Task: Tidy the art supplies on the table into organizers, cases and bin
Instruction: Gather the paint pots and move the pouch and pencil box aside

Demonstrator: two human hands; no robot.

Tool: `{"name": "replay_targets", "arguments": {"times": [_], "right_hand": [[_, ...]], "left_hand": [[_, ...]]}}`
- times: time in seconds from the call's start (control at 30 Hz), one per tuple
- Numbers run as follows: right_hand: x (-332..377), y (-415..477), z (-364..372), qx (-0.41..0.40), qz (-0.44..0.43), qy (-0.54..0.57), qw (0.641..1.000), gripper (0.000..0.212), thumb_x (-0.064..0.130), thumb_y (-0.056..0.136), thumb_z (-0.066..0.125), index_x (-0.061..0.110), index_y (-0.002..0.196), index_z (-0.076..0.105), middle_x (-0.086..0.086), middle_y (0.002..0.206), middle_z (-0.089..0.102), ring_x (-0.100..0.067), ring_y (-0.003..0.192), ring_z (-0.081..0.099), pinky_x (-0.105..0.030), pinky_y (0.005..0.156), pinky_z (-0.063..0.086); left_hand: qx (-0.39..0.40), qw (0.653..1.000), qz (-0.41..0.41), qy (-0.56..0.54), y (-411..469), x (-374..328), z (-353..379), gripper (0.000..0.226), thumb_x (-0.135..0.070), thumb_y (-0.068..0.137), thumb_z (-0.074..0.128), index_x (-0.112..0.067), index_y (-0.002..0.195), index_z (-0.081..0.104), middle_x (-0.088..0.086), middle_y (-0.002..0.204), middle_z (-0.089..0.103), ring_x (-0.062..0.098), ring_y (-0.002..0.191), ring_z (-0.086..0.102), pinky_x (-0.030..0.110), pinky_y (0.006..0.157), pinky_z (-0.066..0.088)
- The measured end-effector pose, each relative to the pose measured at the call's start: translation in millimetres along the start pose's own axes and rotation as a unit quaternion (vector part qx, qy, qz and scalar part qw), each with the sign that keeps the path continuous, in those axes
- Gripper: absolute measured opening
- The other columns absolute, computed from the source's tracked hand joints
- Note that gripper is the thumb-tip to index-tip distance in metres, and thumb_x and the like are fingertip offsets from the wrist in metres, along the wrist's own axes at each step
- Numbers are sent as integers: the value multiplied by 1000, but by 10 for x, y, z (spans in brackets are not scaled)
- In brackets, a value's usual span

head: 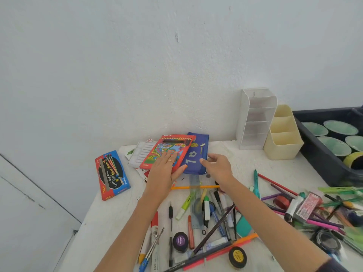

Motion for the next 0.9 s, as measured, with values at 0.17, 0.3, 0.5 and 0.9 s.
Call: {"name": "replay_targets", "arguments": {"times": [0.17,0.3,0.5,0.9], "right_hand": [[52,-172,-231,10,-38,-22,999,35,17,88,63,8,121,58,-4,100,58,-14,86,54,-20,69,45],[20,-386,-480,58,-13,5,998,23,7,86,60,10,108,65,-2,78,61,-13,66,58,-27,65,50],[-125,-826,-801,118,-12,19,993,18,2,83,62,19,84,70,-10,80,71,-15,65,59,-23,61,50],[-506,-1714,-889,183,-174,-172,952,17,15,84,67,19,101,68,3,98,61,-9,85,56,-11,73,45]], "left_hand": [[-30,997,-16,-76,-75,-211,-40,48,-40,96,44,-10,132,51,8,132,55,23,122,49,38,103,39],[-55,972,-61,-221,-259,-465,-47,37,-34,95,47,-16,126,55,-2,123,61,12,114,56,40,96,47],[-116,926,-150,-327,-714,-873,-60,26,-6,93,52,-14,116,60,-3,109,64,4,97,59,3,80,41],[-114,927,-239,-266,-1911,-1357,29,24,-2,89,55,-21,100,64,-9,99,65,2,94,59,15,84,48]]}}
Point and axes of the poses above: each hand's wrist, its own y-axis towards the middle knuckle, its own z-axis out of the palm, x = y × z, the point moved 3 cm from there along y, towards the middle knuckle
